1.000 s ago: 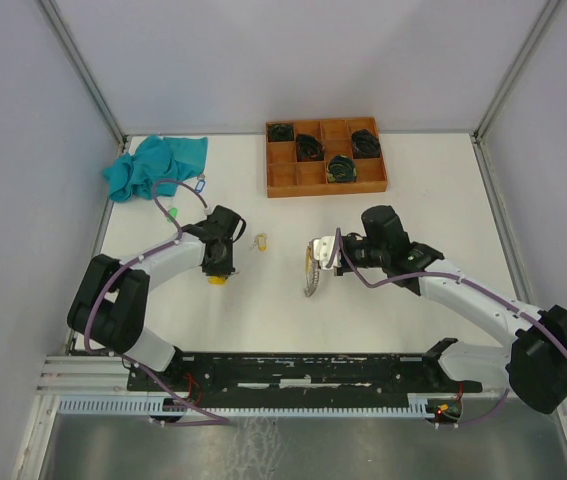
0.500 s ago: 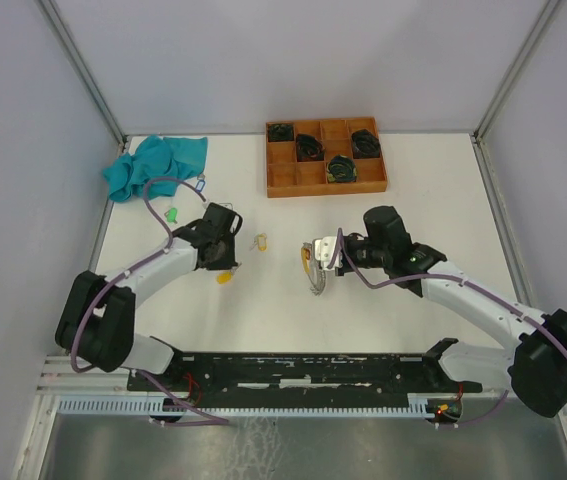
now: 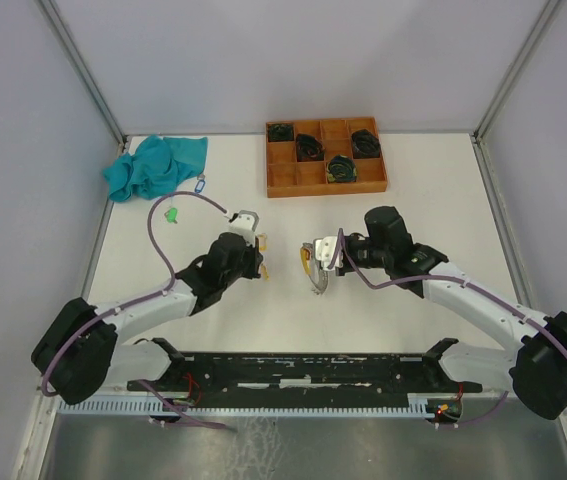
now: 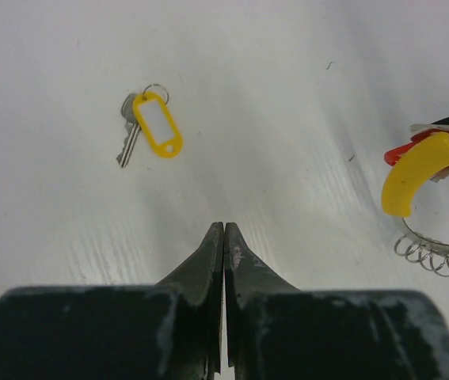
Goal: Put the keys on the keyring
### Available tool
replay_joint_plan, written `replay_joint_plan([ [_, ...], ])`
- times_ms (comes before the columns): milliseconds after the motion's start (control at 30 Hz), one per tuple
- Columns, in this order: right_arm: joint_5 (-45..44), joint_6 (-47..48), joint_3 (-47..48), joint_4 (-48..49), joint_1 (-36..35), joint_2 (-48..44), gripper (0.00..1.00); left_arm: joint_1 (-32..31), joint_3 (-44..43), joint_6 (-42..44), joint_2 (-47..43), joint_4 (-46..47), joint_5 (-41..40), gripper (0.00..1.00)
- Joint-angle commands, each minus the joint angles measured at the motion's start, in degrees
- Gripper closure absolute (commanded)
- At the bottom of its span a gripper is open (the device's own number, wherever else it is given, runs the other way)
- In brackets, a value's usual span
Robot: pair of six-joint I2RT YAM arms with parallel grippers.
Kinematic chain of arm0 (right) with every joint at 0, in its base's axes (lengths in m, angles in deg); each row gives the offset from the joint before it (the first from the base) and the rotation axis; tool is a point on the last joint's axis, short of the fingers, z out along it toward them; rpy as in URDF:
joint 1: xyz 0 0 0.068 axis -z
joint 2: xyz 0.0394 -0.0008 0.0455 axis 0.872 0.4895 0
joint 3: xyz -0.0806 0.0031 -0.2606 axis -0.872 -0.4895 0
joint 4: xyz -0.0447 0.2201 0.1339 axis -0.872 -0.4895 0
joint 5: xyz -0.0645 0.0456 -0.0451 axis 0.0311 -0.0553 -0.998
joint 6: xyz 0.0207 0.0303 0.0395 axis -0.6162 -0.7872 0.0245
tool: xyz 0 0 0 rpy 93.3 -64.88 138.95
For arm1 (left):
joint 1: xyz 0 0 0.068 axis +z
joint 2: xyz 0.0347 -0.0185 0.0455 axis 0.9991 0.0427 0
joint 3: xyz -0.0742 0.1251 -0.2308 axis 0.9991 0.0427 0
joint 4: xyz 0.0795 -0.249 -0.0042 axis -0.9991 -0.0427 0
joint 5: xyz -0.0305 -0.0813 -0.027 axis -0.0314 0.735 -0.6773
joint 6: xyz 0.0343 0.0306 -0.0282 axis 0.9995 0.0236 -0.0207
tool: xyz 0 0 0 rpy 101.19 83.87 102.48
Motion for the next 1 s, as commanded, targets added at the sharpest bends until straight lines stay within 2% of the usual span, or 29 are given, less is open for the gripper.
replay_joint_plan([
  [0,-0.7,0.2,-0.1,2.2,-0.3,-1.5,0.99,-1.8,3.9,4.7,0.0,20.8,-3.4,0.97],
  [233,-0.8,0.2,0.2,1.5,-0.2,-1.1,0.99,-6.3,12.3,6.5,4.7,36.0,-7.5,0.97],
  [433,-0.9,0.3,0.4,1.0,-0.2,-0.8,0.99,-10.9,16.9,8.7,6.8,42.0,-10.2,0.97],
  [767,-1.5,0.4,0.7,-0.9,-0.2,-1.8,0.99,-15.2,16.0,13.6,5.5,36.3,-12.0,0.97],
  [967,-1.1,0.4,0.9,-1.1,-0.2,-1.8,0.99,-15.9,13.7,14.5,7.7,31.9,-9.3,0.97],
])
